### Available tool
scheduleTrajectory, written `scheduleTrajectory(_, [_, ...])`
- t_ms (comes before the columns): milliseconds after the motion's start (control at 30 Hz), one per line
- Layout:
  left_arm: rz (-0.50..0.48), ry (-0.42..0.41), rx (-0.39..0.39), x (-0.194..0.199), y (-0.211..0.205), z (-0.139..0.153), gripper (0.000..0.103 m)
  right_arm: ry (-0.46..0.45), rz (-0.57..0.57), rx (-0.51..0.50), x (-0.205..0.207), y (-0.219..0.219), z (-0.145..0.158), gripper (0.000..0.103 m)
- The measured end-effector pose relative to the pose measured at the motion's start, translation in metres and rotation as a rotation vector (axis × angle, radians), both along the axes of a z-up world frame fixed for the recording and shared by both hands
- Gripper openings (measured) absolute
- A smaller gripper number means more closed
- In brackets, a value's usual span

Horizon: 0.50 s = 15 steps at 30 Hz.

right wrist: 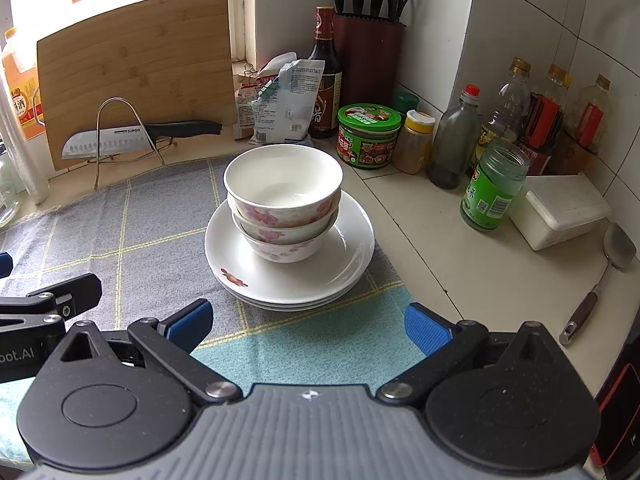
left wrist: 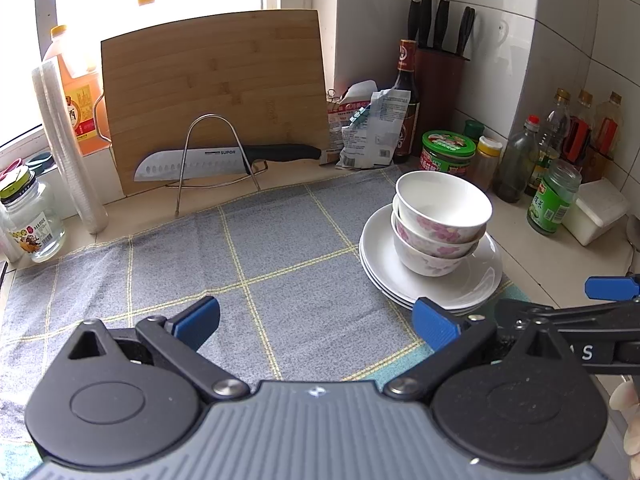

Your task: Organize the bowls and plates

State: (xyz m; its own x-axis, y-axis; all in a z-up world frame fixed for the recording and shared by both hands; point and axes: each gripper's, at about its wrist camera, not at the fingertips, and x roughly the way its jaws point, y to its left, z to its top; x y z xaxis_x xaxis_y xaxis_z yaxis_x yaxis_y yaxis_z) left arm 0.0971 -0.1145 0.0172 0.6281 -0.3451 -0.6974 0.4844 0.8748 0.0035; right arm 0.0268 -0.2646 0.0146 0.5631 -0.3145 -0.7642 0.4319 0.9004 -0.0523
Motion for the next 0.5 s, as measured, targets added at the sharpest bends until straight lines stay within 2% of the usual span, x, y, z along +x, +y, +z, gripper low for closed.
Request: scheduleTrajectory(500, [0.002, -0.004, 0.001, -0.0017, -0.0014, 0.0013, 0.102, -0.003, -0.004, -0.011, -0.0016, 0.0, 0.002, 0.103])
